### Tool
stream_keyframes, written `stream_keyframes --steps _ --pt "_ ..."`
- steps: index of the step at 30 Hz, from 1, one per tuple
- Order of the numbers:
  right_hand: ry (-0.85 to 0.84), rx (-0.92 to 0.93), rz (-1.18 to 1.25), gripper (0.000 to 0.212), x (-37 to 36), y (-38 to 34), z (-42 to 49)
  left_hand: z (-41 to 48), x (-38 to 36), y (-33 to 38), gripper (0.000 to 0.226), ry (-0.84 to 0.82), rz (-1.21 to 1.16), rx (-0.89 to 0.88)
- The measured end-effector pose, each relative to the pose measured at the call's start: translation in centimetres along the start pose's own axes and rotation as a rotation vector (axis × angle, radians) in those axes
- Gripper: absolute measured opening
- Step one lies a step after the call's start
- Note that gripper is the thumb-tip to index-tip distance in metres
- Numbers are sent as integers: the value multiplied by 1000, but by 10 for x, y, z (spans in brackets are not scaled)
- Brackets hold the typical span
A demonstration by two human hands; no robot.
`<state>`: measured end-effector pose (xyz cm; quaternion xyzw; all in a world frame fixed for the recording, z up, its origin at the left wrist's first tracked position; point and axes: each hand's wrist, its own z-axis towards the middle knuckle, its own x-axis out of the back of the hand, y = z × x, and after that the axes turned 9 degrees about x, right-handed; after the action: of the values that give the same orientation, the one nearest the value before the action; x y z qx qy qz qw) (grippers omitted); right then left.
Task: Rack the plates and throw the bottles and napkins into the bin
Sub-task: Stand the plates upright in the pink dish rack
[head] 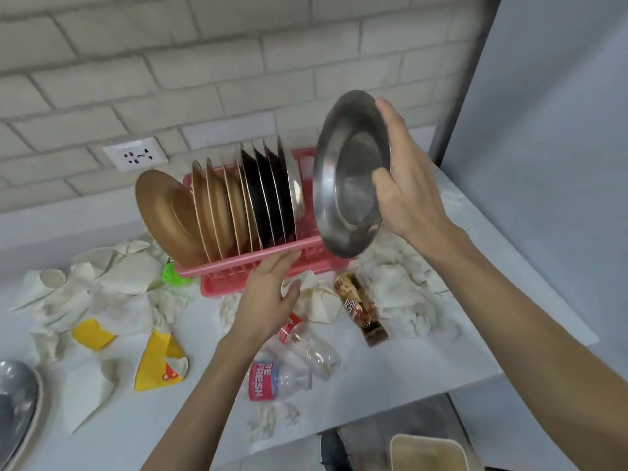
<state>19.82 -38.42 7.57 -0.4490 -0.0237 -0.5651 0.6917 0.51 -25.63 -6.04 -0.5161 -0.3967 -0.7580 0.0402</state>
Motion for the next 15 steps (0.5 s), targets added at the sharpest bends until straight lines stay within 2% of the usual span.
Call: stream_keyframes --steps 7,15 --pt "-73 8 -62 80 -42 28 42 21 -14 -20 56 -32 89 -19" --pt "-138 9 -106 77 -82 45 62 26 -17 -37 53 -28 -23 -23"
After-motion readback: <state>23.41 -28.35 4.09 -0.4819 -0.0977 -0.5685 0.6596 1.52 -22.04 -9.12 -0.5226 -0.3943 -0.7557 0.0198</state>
